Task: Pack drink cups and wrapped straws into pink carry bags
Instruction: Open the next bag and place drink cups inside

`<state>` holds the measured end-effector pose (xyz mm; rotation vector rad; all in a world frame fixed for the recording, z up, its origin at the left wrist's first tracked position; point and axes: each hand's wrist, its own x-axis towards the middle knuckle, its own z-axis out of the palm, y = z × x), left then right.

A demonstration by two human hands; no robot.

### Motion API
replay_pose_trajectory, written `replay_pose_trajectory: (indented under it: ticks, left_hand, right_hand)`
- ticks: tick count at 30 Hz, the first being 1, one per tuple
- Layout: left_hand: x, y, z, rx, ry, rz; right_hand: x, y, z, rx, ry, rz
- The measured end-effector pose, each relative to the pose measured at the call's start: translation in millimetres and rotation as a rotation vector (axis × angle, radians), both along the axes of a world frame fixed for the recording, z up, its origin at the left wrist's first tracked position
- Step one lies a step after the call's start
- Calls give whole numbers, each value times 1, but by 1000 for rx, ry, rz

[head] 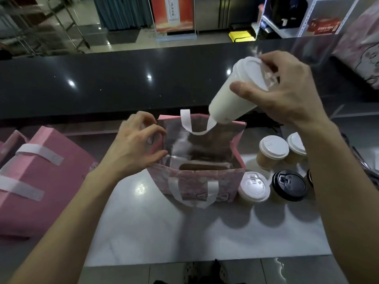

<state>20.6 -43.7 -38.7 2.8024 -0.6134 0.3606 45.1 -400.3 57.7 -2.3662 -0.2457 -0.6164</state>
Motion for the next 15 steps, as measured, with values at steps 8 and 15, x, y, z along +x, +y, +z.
replay_pose_trajectory:
  ticks: [8, 15]
  left_hand:
    - [11, 9, 2, 286, 212, -20]
    - [-6, 5, -12, 318, 403, -12]
  right_hand:
    - [-22, 39, -19, -182, 540, 379]
    - [-22, 72, -58, -575, 583, 445]
